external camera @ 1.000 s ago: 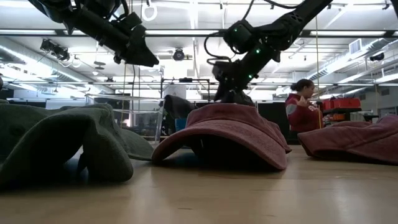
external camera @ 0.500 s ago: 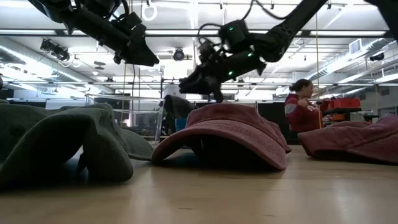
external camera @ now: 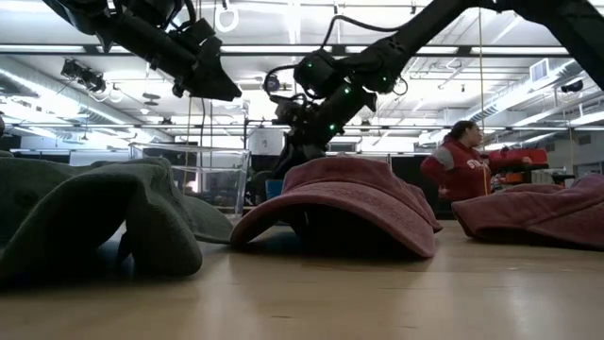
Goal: Pick & Place hat
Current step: Put the top gray cap into the blue bin, then put the right gray cap into the blue bin
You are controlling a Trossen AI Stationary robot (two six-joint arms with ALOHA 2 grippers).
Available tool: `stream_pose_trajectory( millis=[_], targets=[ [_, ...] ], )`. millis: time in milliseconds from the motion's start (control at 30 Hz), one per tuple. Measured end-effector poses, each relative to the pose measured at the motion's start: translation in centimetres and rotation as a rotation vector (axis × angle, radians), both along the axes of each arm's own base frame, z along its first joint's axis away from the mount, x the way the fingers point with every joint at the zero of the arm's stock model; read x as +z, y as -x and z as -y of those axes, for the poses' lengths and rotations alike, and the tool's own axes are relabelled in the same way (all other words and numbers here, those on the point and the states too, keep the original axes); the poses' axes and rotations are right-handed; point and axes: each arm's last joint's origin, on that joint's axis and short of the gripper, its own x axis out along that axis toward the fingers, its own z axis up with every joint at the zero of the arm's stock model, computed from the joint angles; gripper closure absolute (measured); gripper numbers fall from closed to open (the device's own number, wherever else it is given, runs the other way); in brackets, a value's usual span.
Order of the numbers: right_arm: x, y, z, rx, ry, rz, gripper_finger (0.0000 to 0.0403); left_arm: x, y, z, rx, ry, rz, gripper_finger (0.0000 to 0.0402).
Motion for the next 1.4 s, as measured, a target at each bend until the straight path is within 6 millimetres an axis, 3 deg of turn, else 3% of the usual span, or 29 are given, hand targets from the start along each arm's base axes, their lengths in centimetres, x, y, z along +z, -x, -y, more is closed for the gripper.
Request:
stream_pose_trajectory(
  millis=[167, 367, 533, 733, 867, 967, 1267, 1400],
  targets=[
    [2.0, 0.6, -0.4, -0.090, 0.099, -0.075, 0.0385, 0.0, 0.0, 0.0, 0.000, 0.003, -0.004, 0.0225],
    [4.3, 3.1, -1.5, -0.154, 0.131, -0.240, 0.0396, -0.1, 0.0, 0.0, 0.000, 0.006, -0.011, 0.0225],
    [3.0, 4.2, -1.7, -0.136, 0.062, -0.383, 0.0397, -0.1, 0.0, 0.0, 0.000, 0.007, -0.011, 0.0225],
    [-0.7, 4.4, -1.8, -0.015, 0.016, -0.495, 0.0396, -0.1, 0.0, 0.0, 0.000, 0.008, -0.012, 0.0225],
    [-2.1, 4.3, -1.8, 0.019, 0.036, -0.525, 0.0384, -0.1, 0.0, 0.0, 0.000, 0.008, -0.013, 0.0225],
    [-2.1, 3.9, -1.6, 0.009, 0.059, -0.480, 0.0366, -0.1, 0.0, 0.0, 0.000, 0.008, -0.013, 0.0225],
    [0.7, 4.1, -1.5, -0.174, 0.157, -0.396, 0.0280, -0.1, 0.0, 0.0, 0.001, 0.007, -0.013, 0.0225],
    [3.8, 5.5, -3.1, -0.231, 0.060, -0.351, 0.0265, -0.1, 0.0, 0.0, 0.001, 0.008, -0.013, 0.0225]
  ],
)
